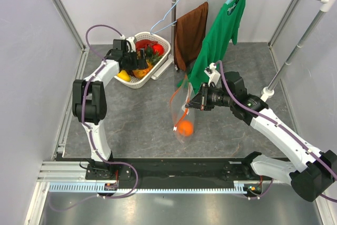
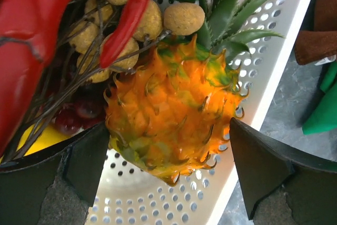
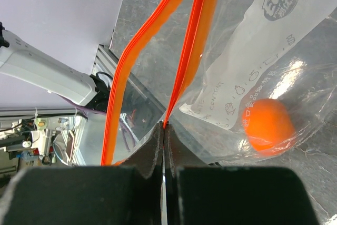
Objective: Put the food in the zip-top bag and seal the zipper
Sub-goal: Pick up the fake fruit from the bin.
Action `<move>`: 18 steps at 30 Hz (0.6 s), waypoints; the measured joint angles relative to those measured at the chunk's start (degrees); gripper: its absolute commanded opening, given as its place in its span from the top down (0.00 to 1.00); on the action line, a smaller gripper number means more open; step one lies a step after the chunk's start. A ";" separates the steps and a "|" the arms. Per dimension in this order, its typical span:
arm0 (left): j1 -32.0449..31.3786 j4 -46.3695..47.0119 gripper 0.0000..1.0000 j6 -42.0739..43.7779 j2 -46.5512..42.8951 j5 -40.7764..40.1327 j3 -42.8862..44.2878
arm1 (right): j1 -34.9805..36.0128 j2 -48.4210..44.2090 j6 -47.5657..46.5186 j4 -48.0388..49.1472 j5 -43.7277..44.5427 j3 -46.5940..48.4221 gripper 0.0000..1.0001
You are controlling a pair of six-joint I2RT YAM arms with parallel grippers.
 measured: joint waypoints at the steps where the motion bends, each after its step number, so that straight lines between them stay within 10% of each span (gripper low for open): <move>1: -0.04 0.33 0.00 0.00 0.50 -0.04 0.11 | 0.00 0.00 -0.02 0.00 0.00 0.00 1.00; 18: 0.04 3.87 0.00 -1.60 2.86 3.67 1.57 | -0.31 0.00 -0.13 -0.17 -0.02 -0.02 1.00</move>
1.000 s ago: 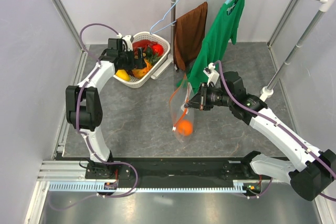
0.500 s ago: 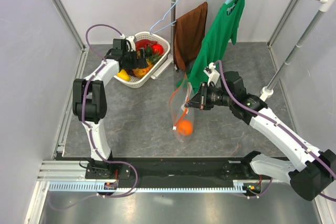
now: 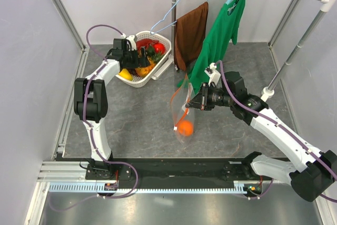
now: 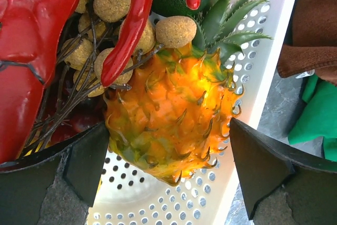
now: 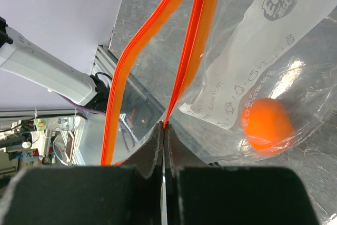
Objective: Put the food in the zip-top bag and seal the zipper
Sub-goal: Pick up the fake fruit from the bin.
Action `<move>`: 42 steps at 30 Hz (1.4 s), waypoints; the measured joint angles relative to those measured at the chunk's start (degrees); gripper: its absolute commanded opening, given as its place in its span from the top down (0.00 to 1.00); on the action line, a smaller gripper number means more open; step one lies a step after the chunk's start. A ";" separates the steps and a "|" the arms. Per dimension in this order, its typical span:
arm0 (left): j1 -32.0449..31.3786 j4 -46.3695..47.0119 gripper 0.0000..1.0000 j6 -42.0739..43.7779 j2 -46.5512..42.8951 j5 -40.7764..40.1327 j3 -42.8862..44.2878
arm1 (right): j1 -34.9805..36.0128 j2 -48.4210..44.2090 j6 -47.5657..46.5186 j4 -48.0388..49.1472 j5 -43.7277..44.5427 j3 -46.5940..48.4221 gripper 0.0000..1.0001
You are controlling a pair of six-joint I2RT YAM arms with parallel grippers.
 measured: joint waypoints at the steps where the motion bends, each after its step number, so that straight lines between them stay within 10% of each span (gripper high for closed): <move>1: 0.00 0.13 0.09 -0.13 0.07 0.11 0.00 | -0.02 0.00 0.00 0.00 0.00 0.02 1.00; 15: 0.92 1.55 0.66 -0.76 -3.08 1.62 -4.20 | -0.04 0.00 -0.35 -0.04 -0.02 0.00 1.00; 42: 1.42 -4.37 0.73 0.07 -16.72 2.03 -8.55 | -0.04 1.20 -0.68 0.00 1.05 0.02 1.00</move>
